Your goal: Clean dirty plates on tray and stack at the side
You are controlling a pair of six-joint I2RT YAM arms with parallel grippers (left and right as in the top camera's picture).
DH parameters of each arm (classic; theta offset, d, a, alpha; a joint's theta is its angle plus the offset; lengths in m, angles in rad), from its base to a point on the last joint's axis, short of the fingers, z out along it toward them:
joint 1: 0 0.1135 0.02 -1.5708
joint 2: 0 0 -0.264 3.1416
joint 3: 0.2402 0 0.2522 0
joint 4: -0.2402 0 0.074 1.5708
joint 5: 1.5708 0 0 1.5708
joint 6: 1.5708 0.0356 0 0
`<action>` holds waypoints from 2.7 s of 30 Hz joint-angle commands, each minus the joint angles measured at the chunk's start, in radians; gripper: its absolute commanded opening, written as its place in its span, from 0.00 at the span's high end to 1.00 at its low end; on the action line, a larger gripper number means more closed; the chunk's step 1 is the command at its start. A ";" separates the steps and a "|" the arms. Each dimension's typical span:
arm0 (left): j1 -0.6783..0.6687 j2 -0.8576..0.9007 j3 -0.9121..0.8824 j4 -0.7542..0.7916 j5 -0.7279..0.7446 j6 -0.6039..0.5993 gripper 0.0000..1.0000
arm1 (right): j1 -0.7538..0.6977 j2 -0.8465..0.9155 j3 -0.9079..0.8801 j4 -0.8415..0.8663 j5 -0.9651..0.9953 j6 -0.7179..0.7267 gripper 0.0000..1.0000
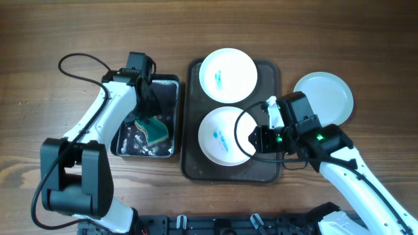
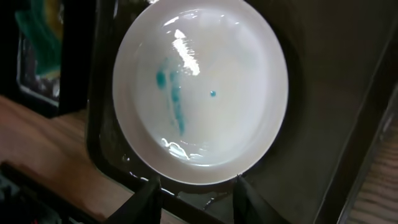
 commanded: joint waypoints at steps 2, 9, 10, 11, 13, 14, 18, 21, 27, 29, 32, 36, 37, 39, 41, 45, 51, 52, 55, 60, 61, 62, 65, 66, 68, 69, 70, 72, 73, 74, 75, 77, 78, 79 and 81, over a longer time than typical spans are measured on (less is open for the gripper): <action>-0.005 -0.006 -0.017 -0.018 0.093 0.004 0.37 | 0.000 0.007 0.017 -0.020 0.190 0.175 0.47; -0.004 -0.004 -0.160 0.148 0.092 -0.004 0.64 | 0.000 0.007 0.010 -0.022 0.200 0.139 0.45; -0.004 -0.003 -0.177 0.170 0.092 -0.004 0.72 | 0.000 0.007 0.008 -0.028 0.200 0.137 0.44; -0.004 -0.003 -0.196 0.196 0.093 -0.004 0.79 | 0.000 0.007 0.006 -0.034 0.200 0.135 0.44; -0.005 -0.001 -0.221 0.234 0.093 -0.004 0.96 | 0.000 0.007 0.006 -0.048 0.202 0.137 0.44; -0.004 -0.001 -0.222 0.234 0.093 -0.003 0.96 | 0.000 0.007 0.006 -0.052 0.211 0.142 0.44; -0.004 -0.017 -0.199 0.194 0.097 -0.003 0.96 | -0.023 0.017 0.006 -0.047 0.224 0.150 0.45; -0.004 -0.045 -0.134 0.113 0.101 0.011 0.96 | -0.077 0.067 0.006 -0.024 0.164 0.089 0.46; -0.005 -0.121 0.070 -0.080 0.131 0.074 0.96 | -0.164 0.264 0.006 0.096 -0.072 -0.055 0.58; -0.005 -0.140 0.121 -0.120 0.165 0.087 0.96 | -0.162 0.315 0.006 0.124 -0.098 -0.063 0.62; -0.005 -0.161 0.170 -0.153 0.229 0.087 0.96 | -0.148 0.389 0.006 0.186 -0.077 -0.064 0.63; -0.032 -0.180 0.180 -0.153 0.269 0.087 0.96 | -0.140 0.481 0.006 0.253 -0.037 -0.032 0.72; -0.044 -0.181 0.180 -0.153 0.269 0.087 0.96 | -0.140 0.492 0.006 0.259 -0.037 -0.032 0.75; -0.071 -0.181 0.180 -0.153 0.269 0.087 0.96 | -0.140 0.512 0.006 0.276 -0.036 -0.032 0.85; -0.103 -0.180 0.180 -0.147 0.269 0.087 0.96 | -0.140 0.520 0.006 0.283 -0.029 -0.024 0.96; -0.199 -0.158 0.177 -0.084 0.269 0.087 0.96 | -0.140 0.521 0.006 0.278 0.048 0.036 0.96; -0.335 -0.051 0.175 0.027 0.274 0.086 0.96 | -0.140 0.521 0.006 0.275 0.050 0.027 0.96; -0.361 -0.024 0.175 0.052 0.282 0.086 0.96 | -0.140 0.521 0.006 0.275 0.050 0.027 0.95; -0.438 0.063 0.175 0.120 0.292 0.082 0.96 | -0.140 0.521 0.006 0.273 0.050 0.026 0.96; -0.544 0.193 0.175 0.211 0.311 0.004 0.96 | -0.140 0.521 0.006 0.266 0.049 0.019 0.96; -0.556 0.210 0.175 0.222 0.311 -0.009 0.96 | -0.140 0.521 0.006 0.265 0.049 0.019 0.96; -0.570 0.231 0.175 0.236 0.311 -0.032 0.96 | -0.140 0.521 0.006 0.264 0.049 0.019 0.96; -0.594 0.286 0.175 0.270 0.310 -0.054 0.96 | -0.140 0.521 0.006 0.264 0.049 0.019 0.96; -0.594 0.299 0.175 0.272 0.306 -0.055 0.96 | -0.140 0.521 0.006 0.264 0.049 0.019 0.96; -0.587 0.313 0.175 0.262 0.279 -0.058 0.96 | -0.140 0.521 0.006 0.264 0.049 0.019 0.96; -0.579 0.314 0.175 0.246 0.245 -0.060 0.96 | -0.140 0.521 0.006 0.262 0.049 0.019 0.96; -0.570 0.314 0.175 0.226 0.193 -0.077 0.96 | -0.140 0.521 0.006 0.260 0.048 0.019 0.95; -0.551 0.313 0.175 0.180 0.089 -0.103 0.96 | -0.140 0.521 0.006 0.260 0.049 0.018 0.96; -0.536 0.313 0.175 0.147 0.021 -0.102 0.96 | -0.140 0.521 0.006 0.260 0.049 0.016 0.96; -0.521 0.313 0.175 0.113 -0.040 -0.102 0.96 | -0.140 0.521 0.006 0.260 0.049 0.016 0.96; -0.511 0.313 0.175 0.089 -0.082 -0.102 0.96 | -0.140 0.521 0.006 0.260 0.049 0.014 0.96; -0.493 0.312 0.175 0.044 -0.160 -0.102 0.96 | -0.140 0.521 0.006 0.260 0.045 0.012 0.96; -0.486 0.312 0.175 0.025 -0.192 -0.102 0.96 | -0.140 0.521 0.006 0.260 0.043 0.012 0.96; -0.480 0.312 0.175 0.011 -0.217 -0.101 0.96 | -0.140 0.521 0.006 0.261 0.042 0.012 0.96; -0.475 0.312 0.175 0.003 -0.236 -0.098 0.96 | -0.140 0.521 0.006 0.261 0.042 0.012 0.96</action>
